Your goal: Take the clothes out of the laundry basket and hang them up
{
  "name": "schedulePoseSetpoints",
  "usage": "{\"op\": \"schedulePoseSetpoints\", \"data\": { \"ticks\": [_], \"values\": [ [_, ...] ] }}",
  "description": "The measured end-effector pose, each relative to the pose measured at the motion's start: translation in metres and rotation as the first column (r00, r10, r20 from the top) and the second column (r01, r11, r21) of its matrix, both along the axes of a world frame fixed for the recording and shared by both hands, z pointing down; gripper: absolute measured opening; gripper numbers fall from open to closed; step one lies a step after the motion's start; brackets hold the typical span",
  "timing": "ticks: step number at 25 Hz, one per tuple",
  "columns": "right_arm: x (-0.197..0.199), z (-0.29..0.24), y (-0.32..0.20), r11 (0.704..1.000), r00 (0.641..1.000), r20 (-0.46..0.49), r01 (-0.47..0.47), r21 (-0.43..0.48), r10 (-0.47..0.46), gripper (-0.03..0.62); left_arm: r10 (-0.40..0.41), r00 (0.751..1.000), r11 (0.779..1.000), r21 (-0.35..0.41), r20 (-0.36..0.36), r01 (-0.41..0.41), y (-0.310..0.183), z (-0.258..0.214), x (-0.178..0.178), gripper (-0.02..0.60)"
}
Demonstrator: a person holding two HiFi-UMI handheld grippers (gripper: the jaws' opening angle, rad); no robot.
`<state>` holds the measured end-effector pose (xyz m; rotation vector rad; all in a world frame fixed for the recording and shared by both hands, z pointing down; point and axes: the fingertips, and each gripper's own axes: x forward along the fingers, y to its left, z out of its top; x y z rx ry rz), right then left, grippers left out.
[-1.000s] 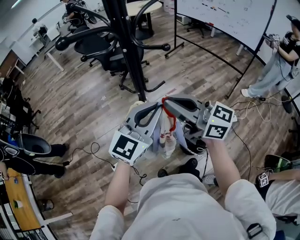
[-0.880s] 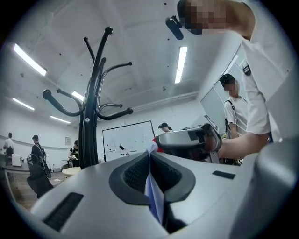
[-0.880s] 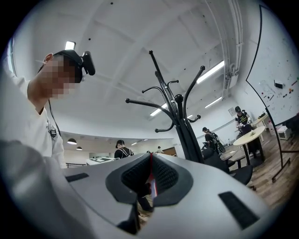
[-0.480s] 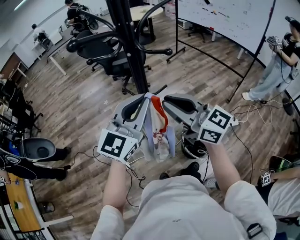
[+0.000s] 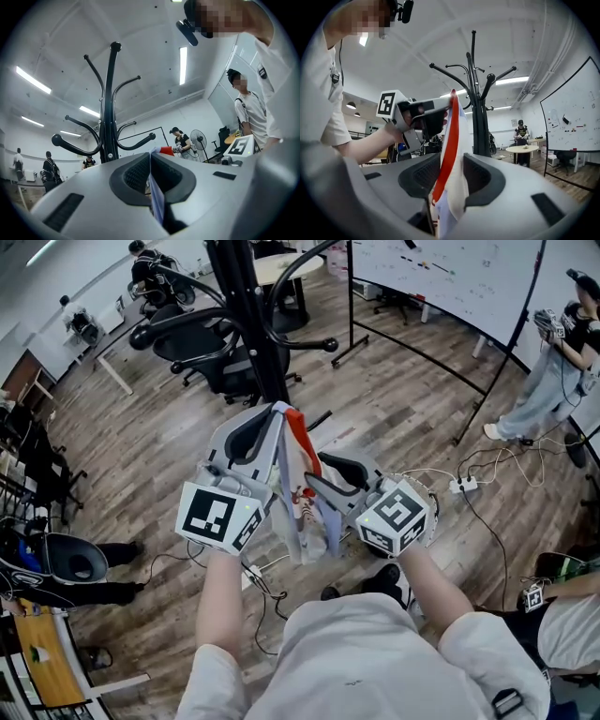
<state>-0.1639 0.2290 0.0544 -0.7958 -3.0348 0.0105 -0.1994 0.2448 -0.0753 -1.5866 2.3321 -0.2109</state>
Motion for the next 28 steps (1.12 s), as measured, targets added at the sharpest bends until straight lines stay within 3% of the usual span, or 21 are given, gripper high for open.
{"op": "schedulePoseSetpoints", "data": {
  "ticks": [4,7,15,20,28],
  "values": [
    [0.004,-0.001,-0.014,0.999,0.999,0.013,-0.036,-0.015,0.036,0.111,-0.005,1.0,1.0,0.018,0.019,0.005,0.002,-0.012,-0.002,0.023],
    [0.007,-0.009,-0.026,0.998,0.997,0.043,-0.066,-0.018,0.067,0.032,-0.005,0.999,1.0,0.03,0.032,0.004,0.006,-0.018,-0.001,0.023],
    [0.008,-0.052,-0.068,0.989,0.977,0.155,-0.148,0.014,0.144,0.02,-0.024,0.997,0.997,0.071,0.071,0.019,0.008,-0.047,-0.003,0.023],
    [0.009,-0.096,-0.097,0.98,0.948,0.267,-0.195,0.046,0.176,0.018,-0.047,0.993,0.993,0.114,0.104,0.035,0.01,-0.071,0.002,0.023],
    [-0.007,-0.167,-0.119,0.971,0.904,0.396,-0.219,0.101,0.162,0.018,-0.112,0.985,0.974,0.213,0.133,0.082,0.013,-0.112,0.0,0.023]
  ]
}}
